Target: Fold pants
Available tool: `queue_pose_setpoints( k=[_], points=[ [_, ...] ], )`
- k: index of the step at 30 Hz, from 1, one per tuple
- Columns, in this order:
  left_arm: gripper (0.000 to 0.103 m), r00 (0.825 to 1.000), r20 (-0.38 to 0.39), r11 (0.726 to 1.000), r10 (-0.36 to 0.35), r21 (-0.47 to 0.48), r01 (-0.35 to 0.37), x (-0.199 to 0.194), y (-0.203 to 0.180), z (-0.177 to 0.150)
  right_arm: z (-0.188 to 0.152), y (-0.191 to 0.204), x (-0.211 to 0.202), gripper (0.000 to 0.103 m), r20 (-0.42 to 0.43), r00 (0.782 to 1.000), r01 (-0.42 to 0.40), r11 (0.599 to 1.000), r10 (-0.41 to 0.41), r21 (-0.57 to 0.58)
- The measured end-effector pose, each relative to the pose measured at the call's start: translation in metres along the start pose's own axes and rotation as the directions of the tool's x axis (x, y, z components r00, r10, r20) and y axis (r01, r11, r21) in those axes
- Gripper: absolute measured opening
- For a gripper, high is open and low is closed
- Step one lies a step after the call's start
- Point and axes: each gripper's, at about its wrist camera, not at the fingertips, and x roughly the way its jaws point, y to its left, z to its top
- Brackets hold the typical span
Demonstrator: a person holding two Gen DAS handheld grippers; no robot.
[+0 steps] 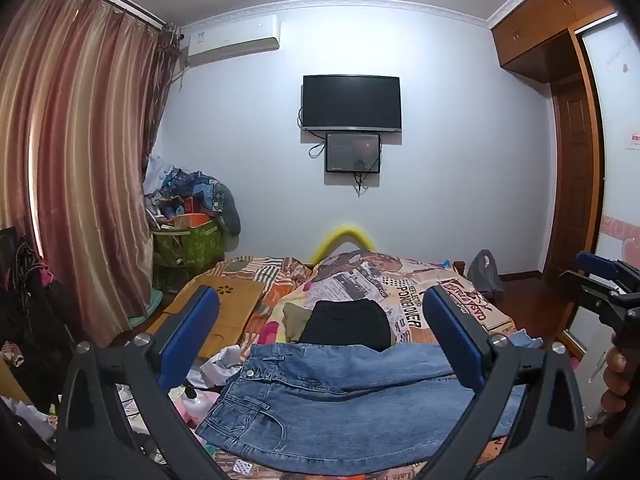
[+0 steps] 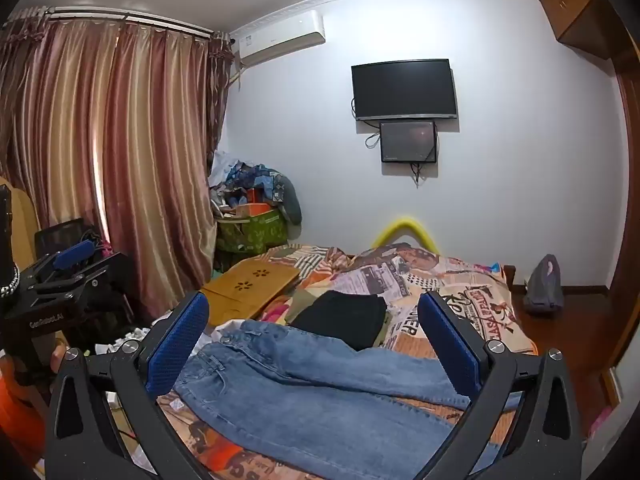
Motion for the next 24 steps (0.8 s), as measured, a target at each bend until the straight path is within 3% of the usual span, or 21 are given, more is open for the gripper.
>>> queue_pose_setpoints(
  k=[8, 10, 24],
  points=[
    [0.103, 1.0, 0.003, 1.0, 0.014, 0.01, -0.014, 0.008, -0.033, -0.018, 0.003, -0.007, -0.001, 0.103, 0.004, 1.0, 0.012, 1.0, -0.012, -0.012],
    [0.103, 1.0, -0.013, 1.0, -0.025, -0.015, 0.025, 0.02, -0.006, -0.016, 0.004, -0.005, 0.0, 0.103, 0.006, 1.0, 0.016, 1.0, -0.016, -0.015],
    [0.103, 0.999, -0.023, 0.999, -0.04, -0.002, 0.04, 0.025, -0.004, -0.016, 0.001, 0.001, 0.0, 0.103, 0.009, 0.999, 0.037, 0.999, -0.037, -0.015]
  ],
)
